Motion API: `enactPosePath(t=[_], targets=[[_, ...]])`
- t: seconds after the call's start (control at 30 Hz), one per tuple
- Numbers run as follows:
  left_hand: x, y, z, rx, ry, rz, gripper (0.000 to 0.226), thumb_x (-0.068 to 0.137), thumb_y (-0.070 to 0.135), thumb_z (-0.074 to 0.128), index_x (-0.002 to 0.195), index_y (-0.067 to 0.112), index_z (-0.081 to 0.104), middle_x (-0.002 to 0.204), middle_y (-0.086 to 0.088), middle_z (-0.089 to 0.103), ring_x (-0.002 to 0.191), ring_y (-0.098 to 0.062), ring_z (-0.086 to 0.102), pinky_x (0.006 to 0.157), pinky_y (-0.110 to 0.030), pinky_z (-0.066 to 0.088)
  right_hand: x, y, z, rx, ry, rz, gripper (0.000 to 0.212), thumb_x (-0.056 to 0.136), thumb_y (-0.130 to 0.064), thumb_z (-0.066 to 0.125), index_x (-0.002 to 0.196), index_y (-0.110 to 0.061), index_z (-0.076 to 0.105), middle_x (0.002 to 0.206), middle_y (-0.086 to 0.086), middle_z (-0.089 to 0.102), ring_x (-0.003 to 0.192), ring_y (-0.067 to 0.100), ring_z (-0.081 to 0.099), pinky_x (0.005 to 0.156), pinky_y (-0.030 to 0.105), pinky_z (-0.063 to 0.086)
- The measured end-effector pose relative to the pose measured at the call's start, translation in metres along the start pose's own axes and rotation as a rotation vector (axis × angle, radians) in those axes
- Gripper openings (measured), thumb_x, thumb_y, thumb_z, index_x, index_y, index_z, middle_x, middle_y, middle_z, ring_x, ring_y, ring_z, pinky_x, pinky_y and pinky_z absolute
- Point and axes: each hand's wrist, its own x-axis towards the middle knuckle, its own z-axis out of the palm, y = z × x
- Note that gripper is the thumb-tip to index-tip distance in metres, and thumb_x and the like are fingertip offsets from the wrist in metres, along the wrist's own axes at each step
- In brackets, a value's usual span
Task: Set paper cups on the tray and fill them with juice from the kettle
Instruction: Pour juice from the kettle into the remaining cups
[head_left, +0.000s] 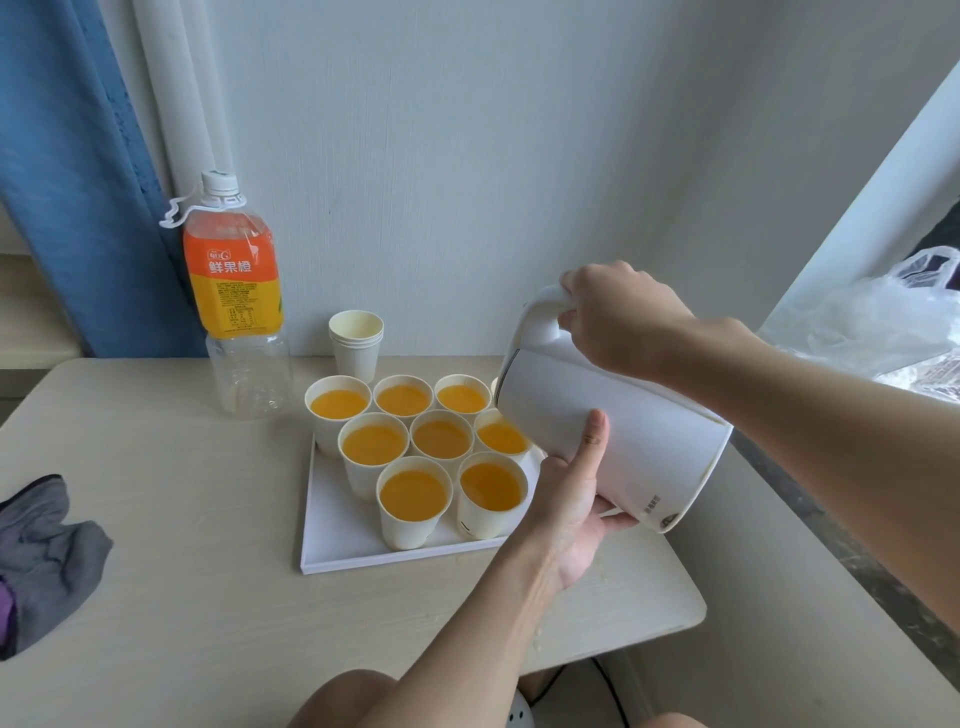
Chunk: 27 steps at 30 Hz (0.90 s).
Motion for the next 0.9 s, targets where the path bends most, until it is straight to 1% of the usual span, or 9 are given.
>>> enactPosePath(t=[0.1, 0.23, 0.43, 0.73, 0.9], targets=[[-0.0008, 0.0001, 0.0008, 0.001, -0.007, -0.010, 0.080, 0.078, 0.060, 0.069, 0.145, 0.022, 0.049, 0.131, -0.013, 0.066, 0.127, -0.035, 0.061, 0.105, -0.062, 0.051, 0.0002, -0.0002, -0.0002, -0.019, -0.001, -0.007, 0.013, 0.095, -0.012, 0.051, 0.102, -0.005, 0.059, 0.092, 0.013, 0.055, 0.079, 0.037, 0.054, 0.064, 0.034, 0.040], [-0.0011, -0.0001, 0.0015, -0.002, -0.015, -0.016, 0.077, 0.079, 0.061, 0.068, 0.143, 0.021, 0.051, 0.135, -0.014, 0.065, 0.128, -0.036, 0.061, 0.105, -0.063, 0.051, 0.0004, -0.0003, 0.0001, -0.029, -0.004, -0.010, 0.013, 0.095, -0.012, 0.051, 0.102, -0.005, 0.059, 0.093, 0.014, 0.056, 0.079, 0.036, 0.054, 0.065, 0.034, 0.040], [-0.0014, -0.0019, 0.0025, -0.010, -0.022, -0.022, 0.075, 0.080, 0.060, 0.068, 0.142, 0.021, 0.052, 0.135, -0.014, 0.065, 0.129, -0.036, 0.061, 0.106, -0.064, 0.050, 0.0002, 0.0005, 0.0002, -0.042, -0.009, -0.007, 0.013, 0.095, -0.012, 0.051, 0.103, -0.005, 0.059, 0.091, 0.012, 0.054, 0.078, 0.036, 0.053, 0.066, 0.034, 0.040], [-0.0019, -0.0005, 0.0035, -0.004, -0.034, -0.033, 0.074, 0.081, 0.059, 0.068, 0.141, 0.020, 0.051, 0.134, -0.014, 0.065, 0.128, -0.036, 0.061, 0.107, -0.062, 0.050, -0.0013, 0.0013, 0.0002, -0.058, -0.010, -0.007, 0.012, 0.095, -0.012, 0.051, 0.102, -0.005, 0.058, 0.089, 0.012, 0.052, 0.079, 0.036, 0.053, 0.066, 0.034, 0.041], [-0.0017, -0.0025, 0.0058, -0.017, -0.029, -0.034, 0.076, 0.081, 0.060, 0.069, 0.144, 0.020, 0.050, 0.137, -0.013, 0.065, 0.128, -0.034, 0.062, 0.104, -0.061, 0.053, -0.0012, 0.0029, 0.0008, -0.067, -0.009, -0.009, 0.010, 0.095, -0.010, 0.050, 0.100, -0.005, 0.057, 0.084, 0.010, 0.050, 0.078, 0.036, 0.053, 0.065, 0.034, 0.040]])
